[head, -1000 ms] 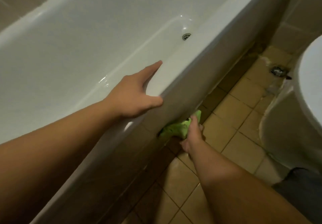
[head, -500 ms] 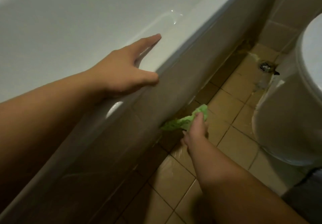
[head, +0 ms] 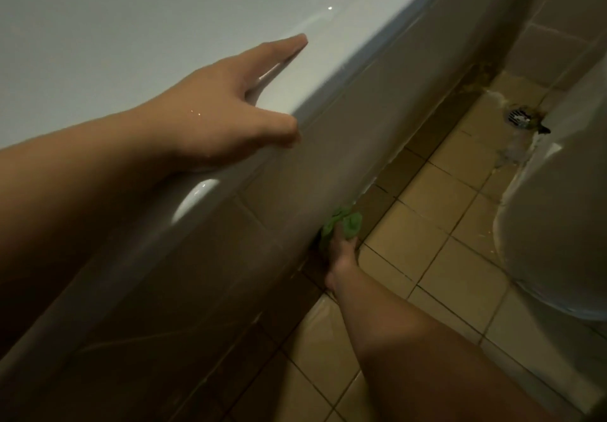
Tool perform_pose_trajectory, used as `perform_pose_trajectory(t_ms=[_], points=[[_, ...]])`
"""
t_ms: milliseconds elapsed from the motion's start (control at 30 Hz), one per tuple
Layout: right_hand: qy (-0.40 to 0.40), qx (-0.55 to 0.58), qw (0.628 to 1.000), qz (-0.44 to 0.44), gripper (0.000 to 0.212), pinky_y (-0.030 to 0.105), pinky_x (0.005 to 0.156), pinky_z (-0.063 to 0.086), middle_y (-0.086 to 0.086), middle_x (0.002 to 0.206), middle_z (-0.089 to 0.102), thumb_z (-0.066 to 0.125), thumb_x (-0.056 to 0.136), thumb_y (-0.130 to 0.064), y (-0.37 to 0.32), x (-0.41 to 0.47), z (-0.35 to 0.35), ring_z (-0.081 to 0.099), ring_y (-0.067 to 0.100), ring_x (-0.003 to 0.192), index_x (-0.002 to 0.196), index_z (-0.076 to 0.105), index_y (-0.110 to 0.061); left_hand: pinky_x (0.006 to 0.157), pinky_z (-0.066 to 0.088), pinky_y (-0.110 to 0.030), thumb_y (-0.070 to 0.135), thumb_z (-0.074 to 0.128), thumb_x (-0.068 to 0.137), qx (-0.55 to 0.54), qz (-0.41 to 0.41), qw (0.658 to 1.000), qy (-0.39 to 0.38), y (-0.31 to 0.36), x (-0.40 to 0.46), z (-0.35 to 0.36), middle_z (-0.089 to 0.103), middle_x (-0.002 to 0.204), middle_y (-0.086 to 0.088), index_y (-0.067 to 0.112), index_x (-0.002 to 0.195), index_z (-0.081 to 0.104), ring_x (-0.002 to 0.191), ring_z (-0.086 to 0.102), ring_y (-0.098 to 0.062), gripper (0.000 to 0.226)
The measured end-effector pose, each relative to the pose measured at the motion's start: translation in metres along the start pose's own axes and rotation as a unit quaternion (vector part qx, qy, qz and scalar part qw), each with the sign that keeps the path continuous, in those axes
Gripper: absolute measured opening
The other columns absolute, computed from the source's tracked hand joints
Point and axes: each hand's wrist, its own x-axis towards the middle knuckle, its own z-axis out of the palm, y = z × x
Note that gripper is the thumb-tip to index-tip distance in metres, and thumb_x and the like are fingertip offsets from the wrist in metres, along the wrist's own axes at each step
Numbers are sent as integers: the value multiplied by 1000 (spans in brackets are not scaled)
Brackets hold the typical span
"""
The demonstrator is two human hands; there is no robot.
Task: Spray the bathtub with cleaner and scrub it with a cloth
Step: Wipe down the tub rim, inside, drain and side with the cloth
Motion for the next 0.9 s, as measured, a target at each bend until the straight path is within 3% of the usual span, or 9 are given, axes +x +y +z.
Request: perform_pose_trajectory(t_ms=[167, 300, 400, 500, 567, 667, 733, 833, 900], points=[[8, 108, 994, 7, 57, 58, 114, 41, 1, 147, 49, 49, 103, -55, 11, -2, 15, 50, 32, 134, 155, 33, -37, 113, 25, -25, 54, 72, 79, 6, 9, 1000, 4, -2, 3, 0, 25, 163, 29, 56, 156, 22, 141, 31, 3, 92], [49, 106, 992, -53, 52, 52, 116, 39, 5, 151, 50, 36, 107, -52, -15, -46, 36, 49, 29, 135, 152, 42, -27, 120, 22, -26, 64, 63, 76, 12, 13, 1000, -7, -5, 4, -1, 22, 163, 30, 61, 154, 19, 150, 25, 1, 90], [81, 136, 978, -134, 57, 33, 114, 34, -1, 159, 37, 42, 107, -51, -51, -99, 52, 40, 24, 143, 159, 34, -29, 113, 19, -16, 79, 53, 73, 21, 10, 1000, -10, -3, 5, -2, 22, 162, 32, 63, 153, 18, 149, 24, 4, 90], [63, 85, 943, -315, 61, 3, 96, 31, -9, 142, 37, 52, 104, -46, -69, -159, 66, 42, 4, 127, 158, 37, -20, 116, 17, -16, 83, 42, 73, 1, 8, 1000, -15, -4, 5, -2, 22, 162, 33, 63, 153, 20, 148, 23, 6, 85], [77, 39, 894, -440, 62, 7, 98, 38, -14, 133, 44, 57, 98, -55, -70, -182, 71, 50, 6, 121, 149, 49, -22, 121, 15, -20, 78, 43, 76, -28, 5, 999, -22, -5, 6, -3, 23, 160, 36, 62, 152, 24, 148, 22, 9, 80], [95, 2, 856, -509, 63, 25, 98, 49, -6, 124, 44, 56, 91, -66, -56, -173, 68, 54, 13, 116, 136, 57, -22, 123, 12, -21, 72, 48, 79, -59, 6, 998, -35, -8, 7, -3, 22, 159, 40, 61, 152, 26, 146, 19, 15, 77], [94, -24, 875, -474, 61, 37, 100, 50, 3, 131, 42, 57, 92, -64, -44, -143, 58, 53, 24, 119, 135, 55, -20, 120, 13, -17, 74, 46, 78, -50, 11, 998, -35, -8, 8, -2, 19, 159, 40, 61, 153, 23, 146, 18, 15, 80], [67, -2, 971, -230, 69, 42, 109, 43, 7, 151, 42, 59, 95, -56, -17, -91, 41, 45, 31, 139, 151, 43, -20, 116, 14, -17, 77, 44, 80, -18, 25, 999, -37, -6, 11, 0, 16, 159, 41, 61, 155, 16, 147, 18, 13, 81], [42, 37, 995, -88, 70, 40, 106, 43, 4, 146, 53, 59, 95, -55, 13, -67, 27, 50, 28, 136, 154, 41, -21, 118, 15, -20, 75, 45, 84, -10, 30, 999, -39, -5, 13, 0, 14, 159, 41, 62, 155, 15, 147, 18, 11, 78]])
